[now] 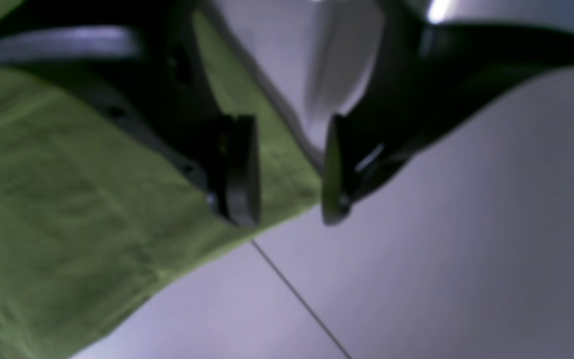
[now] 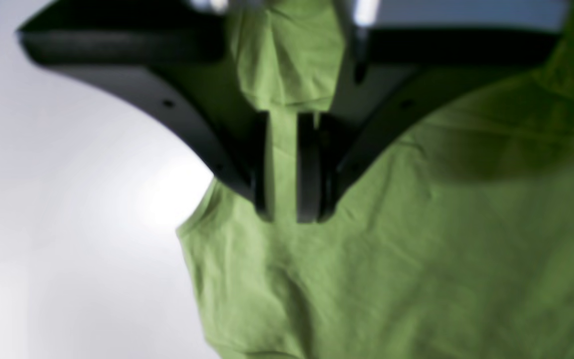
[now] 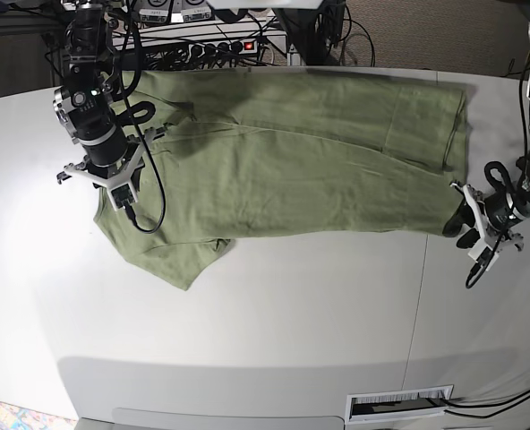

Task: Fold the T-shirt properly
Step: 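Move the left gripper to the opposite hem corner and grasp it, then move the right gripper to the opposite sleeve edge and grasp it, then lift the opposite edge with both grippers and fold it over the first fold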

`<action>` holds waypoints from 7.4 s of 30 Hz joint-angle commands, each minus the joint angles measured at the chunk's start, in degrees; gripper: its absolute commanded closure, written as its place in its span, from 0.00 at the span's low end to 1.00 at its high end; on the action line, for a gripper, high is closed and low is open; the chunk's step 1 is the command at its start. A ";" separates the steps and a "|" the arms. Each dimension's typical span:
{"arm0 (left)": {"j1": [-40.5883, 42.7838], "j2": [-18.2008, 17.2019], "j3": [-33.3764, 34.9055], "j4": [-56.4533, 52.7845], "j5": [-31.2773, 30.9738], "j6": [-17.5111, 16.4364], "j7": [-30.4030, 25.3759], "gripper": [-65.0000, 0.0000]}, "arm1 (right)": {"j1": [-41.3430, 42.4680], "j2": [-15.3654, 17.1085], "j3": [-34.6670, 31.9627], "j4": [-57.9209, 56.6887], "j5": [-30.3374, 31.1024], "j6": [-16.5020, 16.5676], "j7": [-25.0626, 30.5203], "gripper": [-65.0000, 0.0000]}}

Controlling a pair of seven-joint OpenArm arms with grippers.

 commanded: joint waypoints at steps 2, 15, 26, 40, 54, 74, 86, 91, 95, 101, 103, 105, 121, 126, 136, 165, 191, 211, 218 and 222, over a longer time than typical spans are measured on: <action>-2.23 -0.11 -0.48 -1.09 -0.81 -0.70 -1.16 0.65 | 0.63 0.52 0.31 1.03 0.07 -0.31 1.22 0.86; -4.70 1.11 -0.48 -3.41 6.14 -0.22 -1.31 0.65 | 0.61 0.52 0.31 1.01 0.09 -0.28 1.03 0.86; -4.94 1.40 -0.48 -7.80 7.41 0.79 -1.92 0.64 | 0.61 0.55 0.31 1.01 0.07 -0.28 1.01 0.86; -5.11 1.55 -0.48 -14.23 -5.29 -4.58 -1.44 0.64 | 0.61 0.52 0.31 1.01 0.09 -0.28 0.98 0.86; -6.32 1.36 -0.48 -12.33 -8.09 -4.58 -1.64 1.00 | 0.68 0.52 0.50 1.01 -0.74 -0.31 1.25 0.86; -6.69 -0.98 -0.48 -5.73 -15.93 -4.58 7.78 1.00 | 16.74 0.55 3.13 -16.26 1.49 -0.20 5.03 0.70; -6.67 -2.58 -0.48 -5.75 -15.89 -4.58 8.02 1.00 | 35.36 0.63 -4.11 -35.26 1.18 -0.09 3.74 0.69; -6.69 -3.58 -0.48 -5.75 -15.76 -4.58 7.96 1.00 | 41.09 0.70 -4.11 -44.00 -2.14 0.15 4.02 0.69; -6.69 -4.70 -0.48 -5.75 -15.74 -4.58 7.96 1.00 | 43.60 0.70 -4.11 -48.83 -2.54 2.21 4.76 0.69; -6.69 -5.68 -0.48 -5.75 -15.78 -4.58 7.96 1.00 | 44.89 0.70 -4.11 -55.21 -4.46 4.20 5.70 0.69; -6.67 -5.75 -0.48 -5.75 -15.78 -4.58 7.96 1.00 | 44.94 0.70 -4.11 -56.76 -4.46 4.68 6.86 0.69; -6.67 -5.75 -0.48 -5.75 -15.78 -4.58 7.96 1.00 | 44.92 0.70 -4.11 -58.05 -4.46 4.68 7.69 0.69; -6.67 -5.75 -0.48 -5.75 -15.80 -4.58 7.93 1.00 | 45.00 1.64 -4.11 -62.69 -0.85 5.05 4.02 0.98; -6.69 -5.75 -0.48 -5.75 -15.80 -4.58 7.69 1.00 | 45.70 1.66 -4.11 -61.20 -0.72 5.03 1.60 1.00; -6.69 -5.86 -0.48 -5.75 -16.26 -4.58 7.76 1.00 | 45.68 1.66 -4.09 -48.09 5.33 5.05 -7.65 1.00; -6.64 -13.25 -0.50 -1.44 -39.89 -4.58 27.52 1.00 | 40.50 2.27 -4.04 -31.63 24.11 5.20 -24.52 1.00; 4.55 -15.96 -0.50 -0.96 -50.71 -4.58 38.47 1.00 | 27.56 8.17 -3.10 -22.29 25.38 5.20 -25.88 1.00; 9.22 -17.22 -0.50 1.53 -58.52 -4.58 48.57 1.00 | 24.72 8.33 3.23 -20.26 25.83 5.22 -24.26 1.00; 11.02 -17.44 -0.50 1.55 -58.52 -4.58 49.11 1.00 | 24.74 8.33 3.23 -20.26 21.55 5.18 -22.64 1.00; 12.09 -17.81 -0.50 1.57 -58.52 -4.58 49.53 1.00 | 24.74 8.33 3.23 -20.26 20.11 5.09 -22.01 1.00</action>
